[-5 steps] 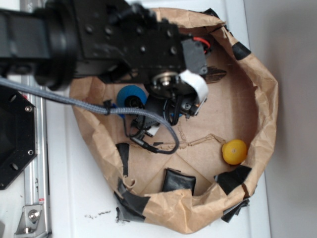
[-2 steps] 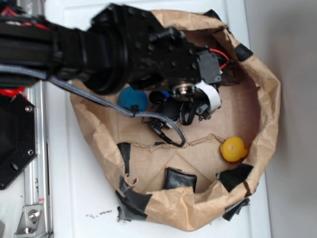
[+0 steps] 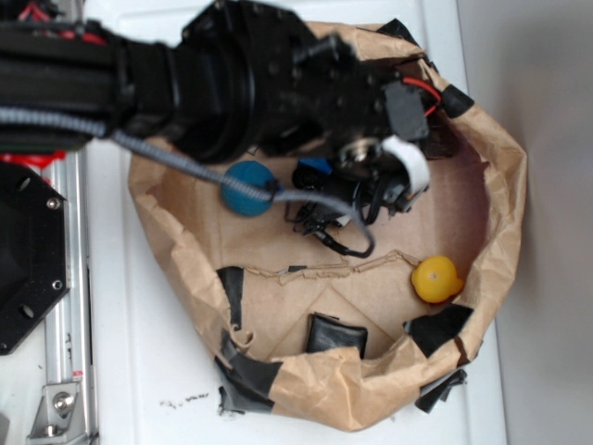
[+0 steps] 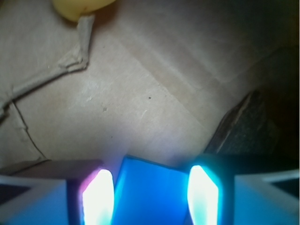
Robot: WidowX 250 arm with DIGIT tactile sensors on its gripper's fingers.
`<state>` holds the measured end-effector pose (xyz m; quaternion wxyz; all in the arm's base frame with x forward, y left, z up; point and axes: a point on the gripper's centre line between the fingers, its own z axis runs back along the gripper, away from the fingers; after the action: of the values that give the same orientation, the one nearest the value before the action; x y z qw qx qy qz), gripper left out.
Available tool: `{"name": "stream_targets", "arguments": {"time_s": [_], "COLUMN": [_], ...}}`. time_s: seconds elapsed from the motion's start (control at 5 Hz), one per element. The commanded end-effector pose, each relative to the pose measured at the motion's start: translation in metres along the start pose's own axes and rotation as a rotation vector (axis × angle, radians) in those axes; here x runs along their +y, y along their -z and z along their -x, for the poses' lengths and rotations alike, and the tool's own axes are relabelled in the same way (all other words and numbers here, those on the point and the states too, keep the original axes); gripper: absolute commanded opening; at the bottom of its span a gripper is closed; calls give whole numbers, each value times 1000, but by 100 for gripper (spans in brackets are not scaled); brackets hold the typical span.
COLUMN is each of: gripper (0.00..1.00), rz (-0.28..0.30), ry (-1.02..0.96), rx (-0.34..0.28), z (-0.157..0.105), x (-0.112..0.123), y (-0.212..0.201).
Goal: Grab the blue block.
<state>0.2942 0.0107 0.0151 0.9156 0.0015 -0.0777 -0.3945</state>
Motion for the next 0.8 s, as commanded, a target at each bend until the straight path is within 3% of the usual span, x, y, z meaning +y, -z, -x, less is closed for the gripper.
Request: {"name": "stream_targets", "arguments": {"time_s": [0.0, 0.2, 0.6], "gripper": [0, 0, 0], "rz": [207, 215, 141], "ry": [-41, -56, -128], "rx": [-20, -54, -49], "z": [-10, -15, -15], "x": [-48, -61, -53], "y": [-17, -28, -21]}}
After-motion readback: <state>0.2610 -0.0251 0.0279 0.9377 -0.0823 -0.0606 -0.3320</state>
